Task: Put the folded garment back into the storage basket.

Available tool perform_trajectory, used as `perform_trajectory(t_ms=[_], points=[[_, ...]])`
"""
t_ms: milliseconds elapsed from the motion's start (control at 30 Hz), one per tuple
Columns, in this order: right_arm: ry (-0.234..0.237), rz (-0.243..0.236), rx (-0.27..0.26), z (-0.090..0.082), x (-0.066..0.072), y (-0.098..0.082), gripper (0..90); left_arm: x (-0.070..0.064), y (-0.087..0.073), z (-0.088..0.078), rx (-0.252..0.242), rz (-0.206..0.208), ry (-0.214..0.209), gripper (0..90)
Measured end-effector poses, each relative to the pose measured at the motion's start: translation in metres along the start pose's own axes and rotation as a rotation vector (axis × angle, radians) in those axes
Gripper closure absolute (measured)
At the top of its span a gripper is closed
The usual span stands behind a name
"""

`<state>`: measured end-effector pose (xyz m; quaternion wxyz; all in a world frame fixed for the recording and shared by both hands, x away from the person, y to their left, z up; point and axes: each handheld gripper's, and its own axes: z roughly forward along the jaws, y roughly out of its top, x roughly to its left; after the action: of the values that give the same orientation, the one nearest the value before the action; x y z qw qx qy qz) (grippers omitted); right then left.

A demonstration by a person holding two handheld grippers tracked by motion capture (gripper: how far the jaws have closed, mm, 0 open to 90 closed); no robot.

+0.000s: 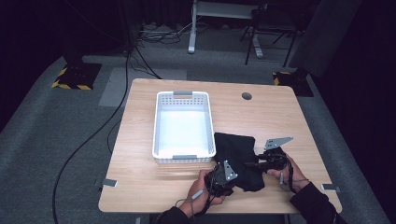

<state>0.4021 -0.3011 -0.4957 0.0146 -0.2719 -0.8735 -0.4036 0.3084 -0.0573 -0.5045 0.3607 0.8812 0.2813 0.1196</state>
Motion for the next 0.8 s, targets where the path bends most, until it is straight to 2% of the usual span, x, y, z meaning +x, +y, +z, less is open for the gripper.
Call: perform_trajectory(t_ms=[67,267,367,500,800], points=[[-0.008,-0.017,-0.001,-0.001,0.003,0.000,62.0,-0.001,0.001,0.000,0.000,0.011,0.017,60.4],[-0.055,-0.064,-0.014,-0.003,0.013,0.001,63.8,0.000,0.000,-0.001,-0.001,0.014,0.024,65.8],[-0.076,-0.069,-0.025,-0.004,0.017,0.001,64.3,0.000,0.001,-0.002,-0.009,0.001,0.021,65.7],[-0.088,-0.076,-0.034,-0.006,0.019,0.001,65.2,0.000,0.001,-0.003,-0.014,0.007,0.024,67.9],[-0.121,-0.091,-0.052,-0.011,0.025,0.002,66.7,-0.001,0.006,-0.005,-0.022,0.039,0.034,69.3]])
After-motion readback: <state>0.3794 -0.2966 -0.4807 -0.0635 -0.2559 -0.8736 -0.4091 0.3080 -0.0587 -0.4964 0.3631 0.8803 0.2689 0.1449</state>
